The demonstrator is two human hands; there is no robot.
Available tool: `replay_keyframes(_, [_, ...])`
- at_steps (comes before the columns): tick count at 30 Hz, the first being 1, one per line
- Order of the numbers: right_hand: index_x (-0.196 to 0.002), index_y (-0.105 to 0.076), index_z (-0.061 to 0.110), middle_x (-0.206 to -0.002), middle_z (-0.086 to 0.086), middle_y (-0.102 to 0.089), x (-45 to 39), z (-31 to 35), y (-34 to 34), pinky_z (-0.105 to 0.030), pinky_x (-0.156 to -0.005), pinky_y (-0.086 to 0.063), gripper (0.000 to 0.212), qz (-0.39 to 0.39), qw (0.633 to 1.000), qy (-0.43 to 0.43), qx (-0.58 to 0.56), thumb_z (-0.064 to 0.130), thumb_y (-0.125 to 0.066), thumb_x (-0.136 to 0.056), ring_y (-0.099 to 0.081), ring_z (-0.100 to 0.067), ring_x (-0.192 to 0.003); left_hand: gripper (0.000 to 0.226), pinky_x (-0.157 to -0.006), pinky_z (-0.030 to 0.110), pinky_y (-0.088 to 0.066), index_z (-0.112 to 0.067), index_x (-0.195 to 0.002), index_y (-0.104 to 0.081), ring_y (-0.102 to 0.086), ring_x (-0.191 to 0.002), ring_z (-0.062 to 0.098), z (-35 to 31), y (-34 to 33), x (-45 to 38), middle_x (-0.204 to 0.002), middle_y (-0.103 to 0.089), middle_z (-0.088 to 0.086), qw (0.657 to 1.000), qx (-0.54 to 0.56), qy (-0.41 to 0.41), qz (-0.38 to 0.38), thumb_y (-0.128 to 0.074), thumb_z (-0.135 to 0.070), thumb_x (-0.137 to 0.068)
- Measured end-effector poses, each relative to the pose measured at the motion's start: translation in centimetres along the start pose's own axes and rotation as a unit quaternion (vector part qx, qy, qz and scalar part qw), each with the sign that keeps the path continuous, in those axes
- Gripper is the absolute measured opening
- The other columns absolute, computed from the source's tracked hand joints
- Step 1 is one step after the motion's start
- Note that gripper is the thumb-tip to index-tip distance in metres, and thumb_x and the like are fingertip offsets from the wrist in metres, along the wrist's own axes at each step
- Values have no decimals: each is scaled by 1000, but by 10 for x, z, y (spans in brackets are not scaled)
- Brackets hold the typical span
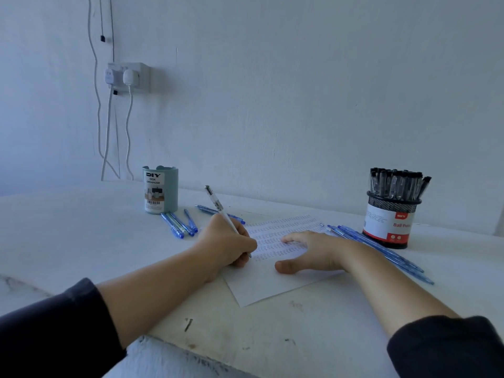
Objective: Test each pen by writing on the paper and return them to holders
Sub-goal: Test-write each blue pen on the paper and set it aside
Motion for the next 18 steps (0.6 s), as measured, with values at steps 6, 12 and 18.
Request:
replay_keyframes(6, [-144, -31, 39, -155, 12, -22, 0, -1, -1, -36, -116, -21, 84, 4, 1000, -1, -5, 63, -67, -72, -24, -14, -141, 4, -53, 24, -54, -2, -75, -63, -55, -43, 14, 0, -2, 0, -60, -63, 11, 1000, -20, 5, 0, -66, 1, -76])
replay_keyframes(12, [-145, -30, 38, -155, 11, -22, 0, 0, -1, -37, -116, -21, 85, 4, 1000, 0, -3, 63, -67, -72, -24, -14, -142, 3, -51, 22, -53, 3, -78, -66, -54, -43, 14, -1, -1, 1, -59, -64, 12, 1000, -15, 2, -5, -66, 1, -77])
replay_keyframes(18, [-144, -31, 39, -156, 11, -22, -1, -1, -2, -39, -116, -21, 87, 7, 1000, -2, -8, 64, -68, -70, -25, -14, -142, 4, -48, 21, -52, 0, -73, -64, -54, -42, 14, -1, -1, 2, -59, -63, 13, 1000, -16, 2, -9, -64, 3, -76])
Point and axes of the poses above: each hand's wrist, its own x-axis away from the middle knuckle, its own y-axis out of the back of the hand, z = x × y, the point moved 7 cm from there along -x, towards the middle knuckle
